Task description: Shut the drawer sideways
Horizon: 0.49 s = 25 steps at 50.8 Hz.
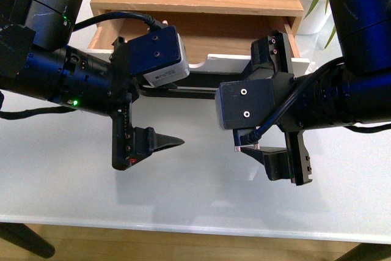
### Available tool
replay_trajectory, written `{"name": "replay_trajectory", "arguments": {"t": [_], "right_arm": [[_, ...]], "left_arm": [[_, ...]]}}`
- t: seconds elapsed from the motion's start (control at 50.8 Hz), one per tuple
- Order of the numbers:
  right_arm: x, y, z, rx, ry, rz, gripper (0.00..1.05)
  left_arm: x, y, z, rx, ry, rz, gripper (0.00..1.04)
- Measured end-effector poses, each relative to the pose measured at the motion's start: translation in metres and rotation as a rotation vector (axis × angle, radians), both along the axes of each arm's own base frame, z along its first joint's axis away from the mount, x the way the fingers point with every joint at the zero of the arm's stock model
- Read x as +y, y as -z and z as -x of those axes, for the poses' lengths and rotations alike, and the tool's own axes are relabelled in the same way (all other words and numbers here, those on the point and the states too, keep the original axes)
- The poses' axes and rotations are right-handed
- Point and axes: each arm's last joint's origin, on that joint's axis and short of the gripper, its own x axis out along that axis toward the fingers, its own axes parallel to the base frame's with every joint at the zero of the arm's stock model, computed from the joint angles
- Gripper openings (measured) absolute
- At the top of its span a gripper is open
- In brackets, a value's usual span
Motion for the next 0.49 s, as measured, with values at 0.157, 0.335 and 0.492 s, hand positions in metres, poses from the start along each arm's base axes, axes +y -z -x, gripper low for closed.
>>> {"name": "replay_trajectory", "arguments": {"t": [0.157, 0.335, 0.492], "right_arm": [[0.001, 0.002, -0.003, -0.006, 0.018, 0.002, 0.96], [0.002, 0.003, -0.007, -0.014, 0.05, -0.004, 0.96], [0.002, 0.002, -0.011, -0.027, 0.083, -0.015, 0.96]], "left_arm": [[-0.001, 0.002, -0.003, 0.006, -0.003, 0.0, 0.96], [-0.002, 0.003, -0.006, 0.012, -0.013, 0.005, 0.96], [-0.004, 0.002, -0.012, 0.003, -0.032, 0.019, 0.96]]}}
